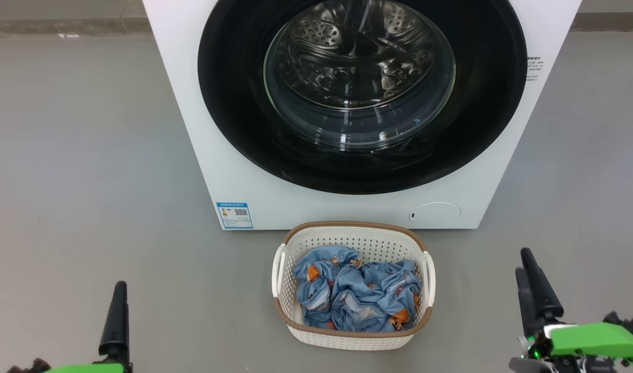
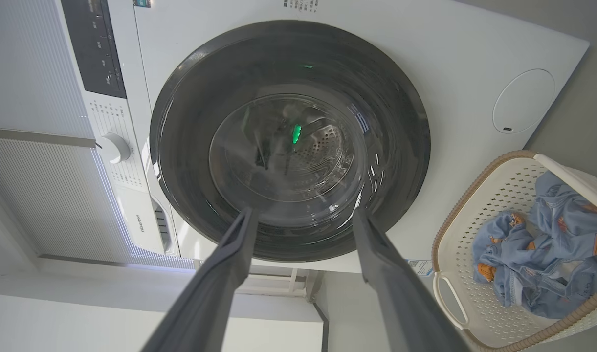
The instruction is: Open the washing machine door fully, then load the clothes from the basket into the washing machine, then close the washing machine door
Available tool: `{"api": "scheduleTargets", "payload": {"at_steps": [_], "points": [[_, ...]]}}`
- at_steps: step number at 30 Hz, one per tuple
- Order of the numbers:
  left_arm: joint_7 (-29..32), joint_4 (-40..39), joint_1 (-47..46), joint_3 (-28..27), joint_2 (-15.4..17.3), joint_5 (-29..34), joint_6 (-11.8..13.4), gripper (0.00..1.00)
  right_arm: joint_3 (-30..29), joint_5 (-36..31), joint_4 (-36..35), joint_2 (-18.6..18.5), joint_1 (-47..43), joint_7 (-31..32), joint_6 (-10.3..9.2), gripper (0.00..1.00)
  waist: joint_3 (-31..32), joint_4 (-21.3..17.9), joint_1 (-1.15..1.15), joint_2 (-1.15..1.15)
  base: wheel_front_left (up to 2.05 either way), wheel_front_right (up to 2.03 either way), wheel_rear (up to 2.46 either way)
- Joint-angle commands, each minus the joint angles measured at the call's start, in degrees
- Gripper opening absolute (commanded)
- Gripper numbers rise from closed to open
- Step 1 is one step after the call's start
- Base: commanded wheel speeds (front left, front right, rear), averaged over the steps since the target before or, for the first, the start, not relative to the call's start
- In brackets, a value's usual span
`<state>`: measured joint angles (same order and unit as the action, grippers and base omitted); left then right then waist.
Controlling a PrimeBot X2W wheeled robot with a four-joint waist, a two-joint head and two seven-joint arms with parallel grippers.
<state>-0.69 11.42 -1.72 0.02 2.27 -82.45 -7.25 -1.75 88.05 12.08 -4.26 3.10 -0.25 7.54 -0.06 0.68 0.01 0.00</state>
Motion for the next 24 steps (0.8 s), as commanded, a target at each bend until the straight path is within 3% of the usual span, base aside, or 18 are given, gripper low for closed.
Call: {"api": "scheduleTargets", "payload": {"at_steps": [1,16,24], "points": [[-0.6,-1.9,-2.5,-0.5,1.4,1.1,-0.1,1.0,1.1,-1.1,-1.9,-0.9,3.3,-0.6,-0.02,1.0,0.0,0.0,-0.01,0.0,0.0,0.0,0.0],[-3.2,-2.6,-2.6,1.3,2.0,12.5,-0.1,1.0,5.7,-11.2,-1.1,-3.4,5.0,-3.9,-0.03,1.0,0.2,0.5,-0.01,0.0,0.0,0.0,0.0],[-4.6,-2.1,-2.5,1.8,2.3,20.4,-0.1,1.0,6.7,-19.6,0.0,-4.0,5.8,-5.3,-0.03,1.0,0.3,0.6,-0.01,0.0,0.0,0.0,0.0]]}}
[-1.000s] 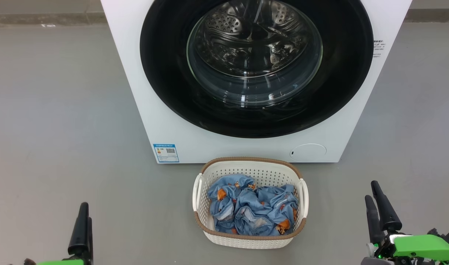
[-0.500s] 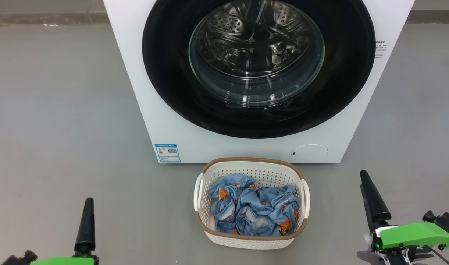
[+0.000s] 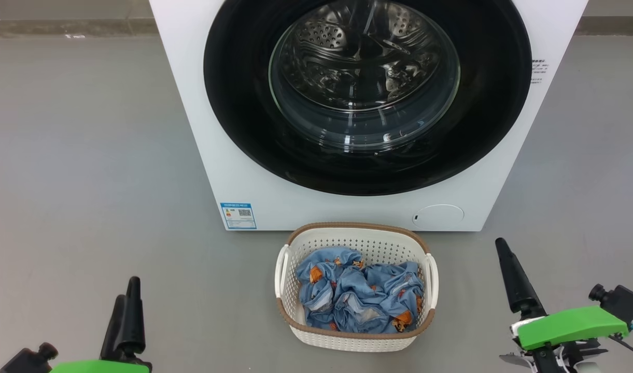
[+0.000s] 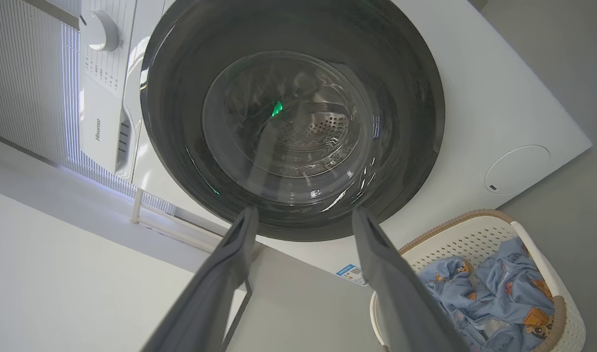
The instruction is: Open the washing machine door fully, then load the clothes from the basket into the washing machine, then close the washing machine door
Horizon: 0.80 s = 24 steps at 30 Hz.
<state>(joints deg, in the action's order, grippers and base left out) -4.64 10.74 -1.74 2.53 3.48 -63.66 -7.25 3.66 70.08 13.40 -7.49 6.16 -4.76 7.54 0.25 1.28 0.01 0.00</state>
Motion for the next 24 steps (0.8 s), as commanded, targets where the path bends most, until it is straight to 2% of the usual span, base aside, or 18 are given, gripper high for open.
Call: {"api": "scheduleTargets", "payload": {"at_steps": [1,14,24], "points": [[-0.8,-1.4,-2.5,-0.8,1.0,2.5,-0.1,1.0,1.4,-2.8,-1.1,-0.9,2.8,-0.9,-0.03,1.0,0.0,0.0,0.0,0.0,0.0,0.0,0.0],[-3.2,-0.2,-2.7,-0.7,1.0,18.0,-0.2,1.0,3.2,-19.2,0.2,-1.4,3.9,-3.2,-0.04,1.0,0.4,0.3,0.0,0.0,0.0,0.0,0.0],[-4.7,-0.8,-2.7,-0.6,0.6,25.4,-0.2,1.0,3.8,-27.9,1.0,-1.7,4.5,-4.8,-0.04,1.0,0.5,0.6,0.0,0.0,0.0,0.0,0.0]]}}
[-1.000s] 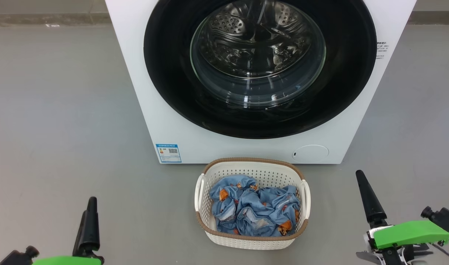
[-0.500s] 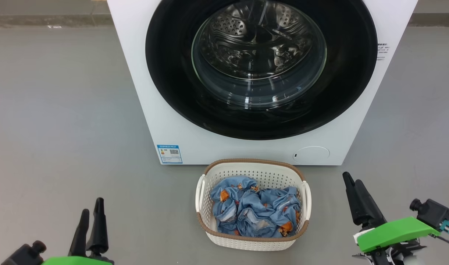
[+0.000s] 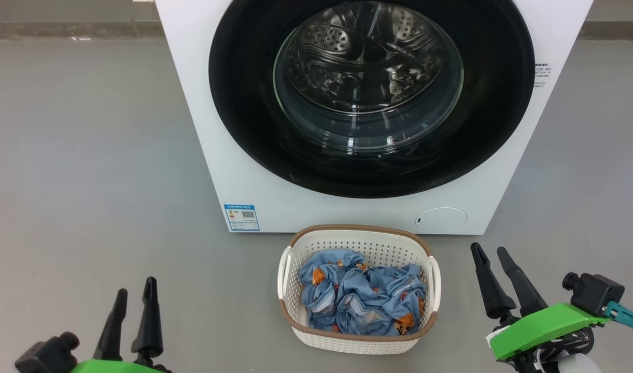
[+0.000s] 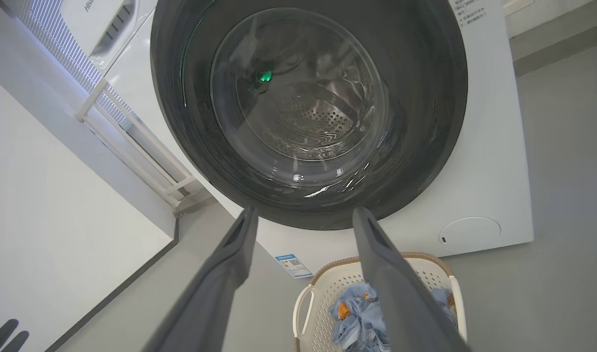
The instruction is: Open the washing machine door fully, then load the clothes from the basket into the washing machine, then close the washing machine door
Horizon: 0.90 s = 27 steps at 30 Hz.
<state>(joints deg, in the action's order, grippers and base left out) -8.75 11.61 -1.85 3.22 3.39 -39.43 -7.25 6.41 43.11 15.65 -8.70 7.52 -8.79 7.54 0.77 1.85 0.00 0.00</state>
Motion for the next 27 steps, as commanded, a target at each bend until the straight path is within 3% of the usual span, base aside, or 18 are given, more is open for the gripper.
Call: {"api": "scheduleTargets", "payload": {"at_steps": [1,27], "points": [[-0.8,-1.7,-2.5,-1.4,0.6,2.0,-0.2,1.0,1.1,-1.7,-1.2,-0.5,3.3,-0.9,-0.04,1.0,0.0,0.0,0.0,0.0,0.0,0.0,0.0],[-5.3,-1.5,-2.6,0.2,0.7,18.0,-0.2,1.0,4.2,-17.6,-0.8,-1.3,4.9,-5.2,-0.05,1.0,0.6,0.5,0.0,0.0,0.0,0.0,0.0]]}}
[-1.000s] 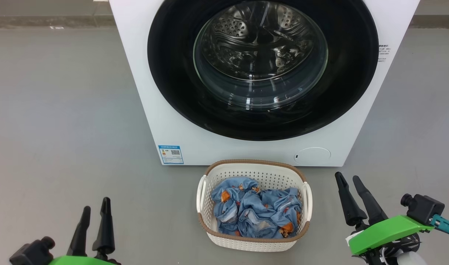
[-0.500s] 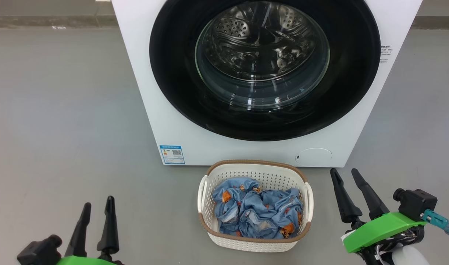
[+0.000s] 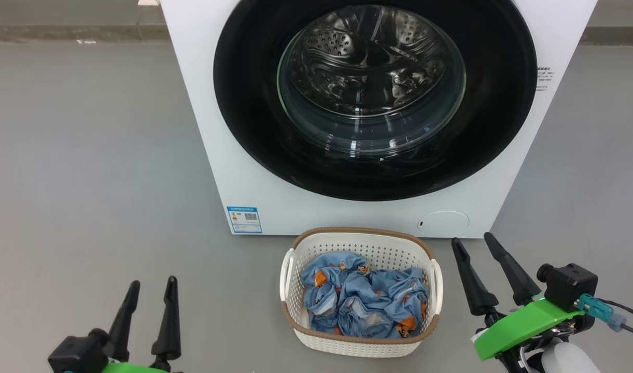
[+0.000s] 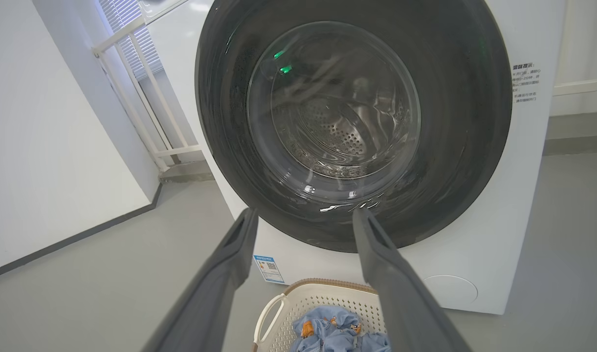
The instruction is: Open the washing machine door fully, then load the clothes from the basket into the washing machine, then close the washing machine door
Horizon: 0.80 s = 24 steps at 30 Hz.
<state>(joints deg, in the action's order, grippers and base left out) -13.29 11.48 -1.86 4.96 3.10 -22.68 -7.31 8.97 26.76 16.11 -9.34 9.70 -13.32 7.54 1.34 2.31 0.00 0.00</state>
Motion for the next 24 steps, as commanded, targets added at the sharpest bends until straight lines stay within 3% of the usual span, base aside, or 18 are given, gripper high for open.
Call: {"api": "scheduleTargets", "payload": {"at_steps": [1,6,24], "points": [[-0.9,-1.4,-2.6,-1.5,1.0,1.9,-0.2,1.0,1.9,-1.7,-1.2,-0.8,2.8,-0.9,-0.05,1.0,0.1,0.0,0.0,0.0,0.0,0.0,0.0],[-1.7,-1.6,-2.6,-1.4,1.0,5.1,-0.2,1.0,2.6,-4.4,-1.1,-1.1,3.2,-1.7,-0.05,1.0,0.1,0.1,0.0,0.0,0.0,0.0,0.0],[-1.7,-1.4,-2.6,-1.6,1.3,5.4,-0.2,1.0,1.7,-4.8,-0.7,-1.0,3.2,-1.7,-0.05,1.0,0.0,0.0,0.0,0.0,0.0,0.0,0.0]]}}
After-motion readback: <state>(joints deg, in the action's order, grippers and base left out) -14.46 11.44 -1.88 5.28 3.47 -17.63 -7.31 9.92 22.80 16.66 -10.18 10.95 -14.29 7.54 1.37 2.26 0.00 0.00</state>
